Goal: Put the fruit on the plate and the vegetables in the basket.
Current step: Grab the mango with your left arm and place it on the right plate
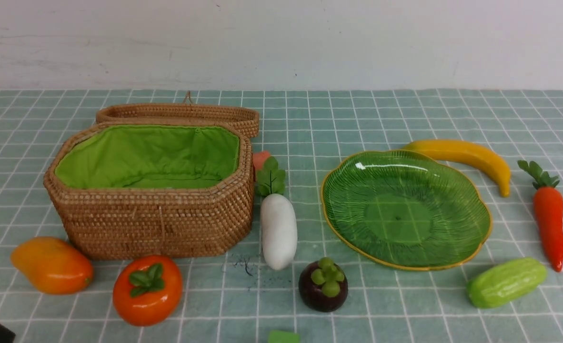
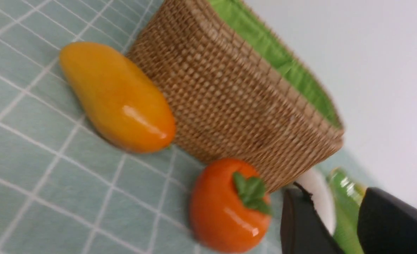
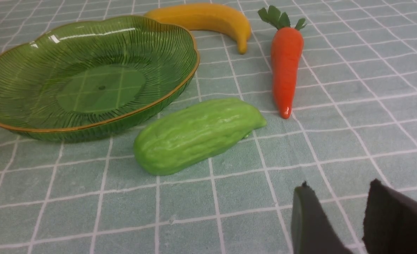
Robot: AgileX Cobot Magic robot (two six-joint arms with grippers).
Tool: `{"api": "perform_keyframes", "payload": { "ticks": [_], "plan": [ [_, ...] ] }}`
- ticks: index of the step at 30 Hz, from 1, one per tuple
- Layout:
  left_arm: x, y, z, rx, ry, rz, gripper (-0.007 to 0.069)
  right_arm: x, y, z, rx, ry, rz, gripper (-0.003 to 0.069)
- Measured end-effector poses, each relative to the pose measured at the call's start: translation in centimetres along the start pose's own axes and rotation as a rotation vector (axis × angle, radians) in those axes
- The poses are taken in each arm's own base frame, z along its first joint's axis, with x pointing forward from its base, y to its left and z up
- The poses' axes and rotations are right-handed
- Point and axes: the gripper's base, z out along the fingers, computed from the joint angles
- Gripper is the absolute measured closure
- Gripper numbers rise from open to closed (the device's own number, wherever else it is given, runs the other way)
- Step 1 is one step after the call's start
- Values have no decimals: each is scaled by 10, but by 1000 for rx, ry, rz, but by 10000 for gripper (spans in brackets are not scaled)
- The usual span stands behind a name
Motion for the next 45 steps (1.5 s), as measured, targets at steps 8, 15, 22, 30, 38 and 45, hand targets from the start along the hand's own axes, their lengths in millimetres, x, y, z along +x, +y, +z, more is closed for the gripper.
{"api": "perform_keyframes", "payload": {
  "ticks": [8,15,22,30,38,45],
  "plan": [
    [-13,-6,-1,55,-124,-200,438,0,0,0,0,0,0,419],
    [-29,-48,-11,112,26,102,638,-5,1,0,-13,-62,28,419],
    [-42,-77,7,-4,349,264,638,-33,5,-6,-156,-365,519,419],
    [-48,-82,23,-74,490,411,638,-48,7,-14,-208,-354,648,458],
    [-46,-81,38,-122,679,517,638,-122,29,-48,-357,107,202,565],
    [-56,-100,60,-80,873,719,638,-171,50,-68,-604,417,-188,571]
  ]
}}
